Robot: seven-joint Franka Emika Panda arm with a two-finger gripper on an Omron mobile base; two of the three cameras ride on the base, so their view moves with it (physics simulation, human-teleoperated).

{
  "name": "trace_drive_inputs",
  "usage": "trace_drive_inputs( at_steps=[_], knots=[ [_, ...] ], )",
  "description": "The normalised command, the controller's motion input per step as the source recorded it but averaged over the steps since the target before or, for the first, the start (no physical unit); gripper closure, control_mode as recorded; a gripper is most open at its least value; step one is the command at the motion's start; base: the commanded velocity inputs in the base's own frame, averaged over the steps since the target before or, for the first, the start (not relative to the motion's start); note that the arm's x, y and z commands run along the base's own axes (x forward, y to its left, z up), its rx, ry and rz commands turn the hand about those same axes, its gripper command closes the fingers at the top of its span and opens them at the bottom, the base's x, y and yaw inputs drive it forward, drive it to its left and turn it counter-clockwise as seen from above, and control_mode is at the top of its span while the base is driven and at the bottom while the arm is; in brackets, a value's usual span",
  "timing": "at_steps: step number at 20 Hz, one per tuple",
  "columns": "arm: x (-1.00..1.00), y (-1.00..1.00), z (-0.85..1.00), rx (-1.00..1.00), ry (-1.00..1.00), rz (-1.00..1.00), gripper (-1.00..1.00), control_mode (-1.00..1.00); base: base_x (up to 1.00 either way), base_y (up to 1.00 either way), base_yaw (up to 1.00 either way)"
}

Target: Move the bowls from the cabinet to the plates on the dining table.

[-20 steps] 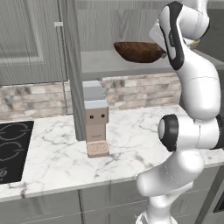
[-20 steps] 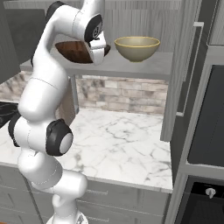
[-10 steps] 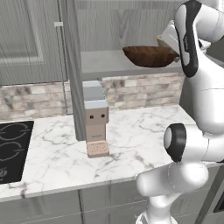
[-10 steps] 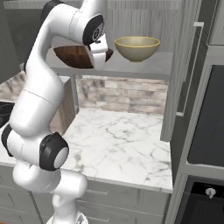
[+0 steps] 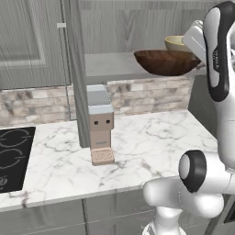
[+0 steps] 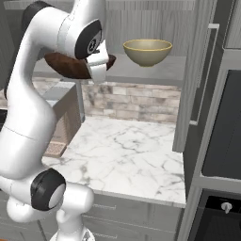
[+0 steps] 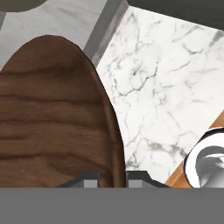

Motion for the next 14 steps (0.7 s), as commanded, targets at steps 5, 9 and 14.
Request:
trace_drive_inputs(
  at_steps=[5, 9, 14],
  knots=[
    [-0.76, 0.0, 0.01, 0.0, -0.13, 0.02, 1.0, -1.0, 0.0, 0.0, 0.0],
    [-0.68, 0.0, 0.0, 0.0, -0.13, 0.04, 1.0, -1.0, 0.0, 0.0, 0.0],
    [-0.65, 0.01, -0.06, 0.0, -0.13, 0.05, 1.0, -1.0, 0.0, 0.0, 0.0]
  ],
)
